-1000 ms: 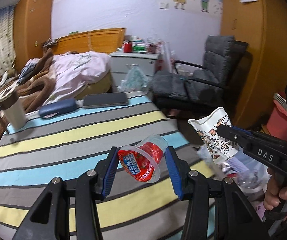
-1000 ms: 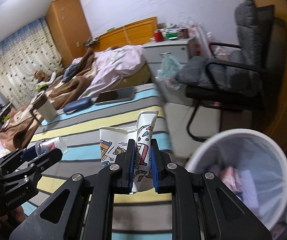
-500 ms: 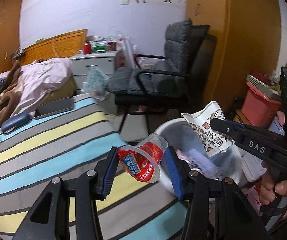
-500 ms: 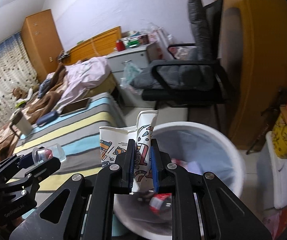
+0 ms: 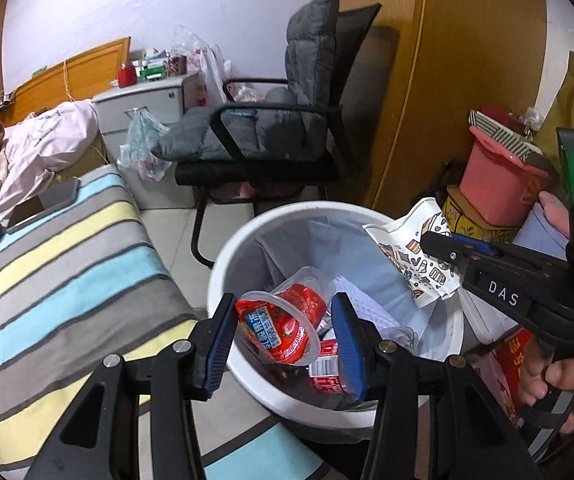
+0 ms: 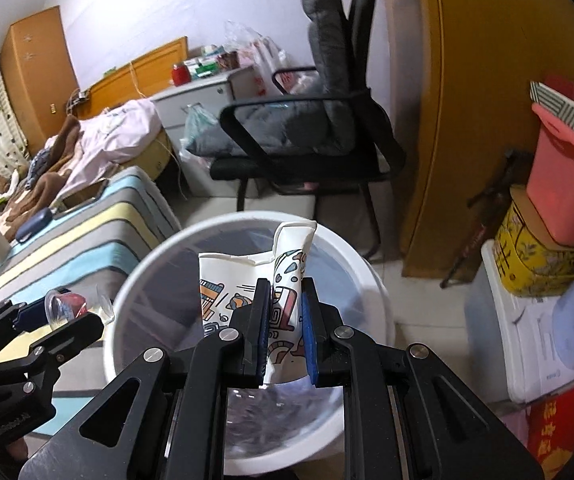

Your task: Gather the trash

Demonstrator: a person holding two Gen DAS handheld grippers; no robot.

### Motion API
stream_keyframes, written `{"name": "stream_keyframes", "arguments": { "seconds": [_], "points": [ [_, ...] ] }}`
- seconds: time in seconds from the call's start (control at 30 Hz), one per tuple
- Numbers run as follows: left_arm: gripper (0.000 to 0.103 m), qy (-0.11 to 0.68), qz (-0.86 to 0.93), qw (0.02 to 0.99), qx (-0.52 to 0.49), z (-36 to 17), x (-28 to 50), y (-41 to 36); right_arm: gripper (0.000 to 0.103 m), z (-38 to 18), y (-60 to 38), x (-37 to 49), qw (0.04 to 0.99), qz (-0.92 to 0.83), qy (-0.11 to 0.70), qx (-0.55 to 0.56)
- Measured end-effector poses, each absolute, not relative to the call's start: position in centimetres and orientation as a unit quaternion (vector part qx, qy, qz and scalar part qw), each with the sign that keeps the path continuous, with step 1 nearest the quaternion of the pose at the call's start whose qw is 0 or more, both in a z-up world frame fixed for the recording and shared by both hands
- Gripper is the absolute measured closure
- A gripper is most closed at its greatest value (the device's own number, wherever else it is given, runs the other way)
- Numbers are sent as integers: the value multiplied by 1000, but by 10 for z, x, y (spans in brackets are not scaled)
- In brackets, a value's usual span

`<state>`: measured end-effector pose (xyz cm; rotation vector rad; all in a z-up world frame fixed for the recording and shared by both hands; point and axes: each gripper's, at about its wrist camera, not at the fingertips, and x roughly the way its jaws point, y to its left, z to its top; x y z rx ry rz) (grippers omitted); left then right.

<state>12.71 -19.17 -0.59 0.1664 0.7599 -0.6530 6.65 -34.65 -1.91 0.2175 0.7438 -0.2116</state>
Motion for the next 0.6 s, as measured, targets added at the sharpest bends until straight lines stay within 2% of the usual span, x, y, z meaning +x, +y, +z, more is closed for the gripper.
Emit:
{"name": "stream_keyframes", "arguments": {
  "seconds": [0.23,0.3,0.33,0.47,0.6],
  "points": [
    [52,379,-315,867,74,-14,131,-200,85,-24,-349,73,915,-96,378,106],
    [45,381,-311,868,73,-15,132,-199,85,-24,-349,72,915,-97,379,101],
    [41,382,-307,869,71,-16,133,-198,82,-23,-348,71,916,-100,378,97],
    [39,381,-296,873,70,-16,132,-194,74,-21,-345,70,918,-108,374,82],
    [38,380,-288,876,70,-16,130,-190,73,-16,-340,68,922,-116,365,65]
  ]
}}
